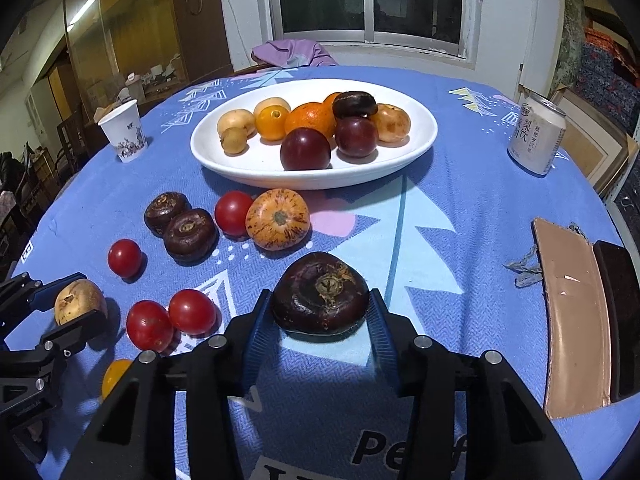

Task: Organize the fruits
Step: 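Carry both fruits onto the white plate and open both tools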

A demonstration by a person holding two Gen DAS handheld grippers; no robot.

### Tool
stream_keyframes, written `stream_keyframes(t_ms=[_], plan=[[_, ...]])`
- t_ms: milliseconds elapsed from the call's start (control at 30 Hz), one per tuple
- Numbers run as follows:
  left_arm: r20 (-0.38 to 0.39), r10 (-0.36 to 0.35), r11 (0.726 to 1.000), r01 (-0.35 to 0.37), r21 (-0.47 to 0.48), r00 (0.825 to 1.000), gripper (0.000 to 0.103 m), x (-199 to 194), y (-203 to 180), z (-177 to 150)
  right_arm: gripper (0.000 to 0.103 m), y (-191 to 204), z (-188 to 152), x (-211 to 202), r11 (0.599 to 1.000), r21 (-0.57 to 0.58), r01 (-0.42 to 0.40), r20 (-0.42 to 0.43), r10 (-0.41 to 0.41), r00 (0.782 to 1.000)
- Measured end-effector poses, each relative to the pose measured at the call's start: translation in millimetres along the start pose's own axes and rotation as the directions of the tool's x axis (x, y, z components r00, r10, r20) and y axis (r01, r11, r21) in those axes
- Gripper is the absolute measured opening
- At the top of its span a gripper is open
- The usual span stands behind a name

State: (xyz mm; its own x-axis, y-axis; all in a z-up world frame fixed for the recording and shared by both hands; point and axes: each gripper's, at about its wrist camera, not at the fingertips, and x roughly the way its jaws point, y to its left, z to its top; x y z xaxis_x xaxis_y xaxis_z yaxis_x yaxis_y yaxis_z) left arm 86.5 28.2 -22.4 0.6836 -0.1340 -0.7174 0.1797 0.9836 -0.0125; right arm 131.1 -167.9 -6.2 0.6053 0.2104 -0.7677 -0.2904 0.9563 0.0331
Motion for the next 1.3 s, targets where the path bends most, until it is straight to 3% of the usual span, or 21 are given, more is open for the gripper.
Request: stream_keyframes(t_ms=[433,600,700,867,1067,1300], plan=[[0.046,0.031,0.999,-0.03,-0.029,0.998,0.045,-11,5,4,0.049,-21,4,-29,0.995,0.092,-0.047,0.093,0.038,0.995],[0.065,0.028,0.998,-0.025,-0.057,0.998,0.045,-12,12,38,0.048,-31,16,-46,0.987,0.127,-0.095,0.141,0.077,0.987],[0.077,0.033,0.999,-0.03,-0.045,0.996,0.045,-4,8,71,0.048,-42,34,-49,0.978,0.163,-0.129,0.148,0.105,0.983],[0.091,-0.003,0.999,0.006,-0.031,0.996,0.045,21,-6,116,0.048,-54,82,-51,0.978,0.18,-0.102,0.179,0.07,0.981],[0.073,-0.042,0.999,0.044,-0.025,0.996,0.045,61,-15,148,0.048,-58,138,-27,0.962,0.222,-0.16,0.184,0.119,0.976],[0.011,-0.055,0.998,0.055,-0.028,0.998,0.045,107,-9,157,0.048,-34,192,47,0.977,0.173,-0.125,0.06,0.116,0.991]])
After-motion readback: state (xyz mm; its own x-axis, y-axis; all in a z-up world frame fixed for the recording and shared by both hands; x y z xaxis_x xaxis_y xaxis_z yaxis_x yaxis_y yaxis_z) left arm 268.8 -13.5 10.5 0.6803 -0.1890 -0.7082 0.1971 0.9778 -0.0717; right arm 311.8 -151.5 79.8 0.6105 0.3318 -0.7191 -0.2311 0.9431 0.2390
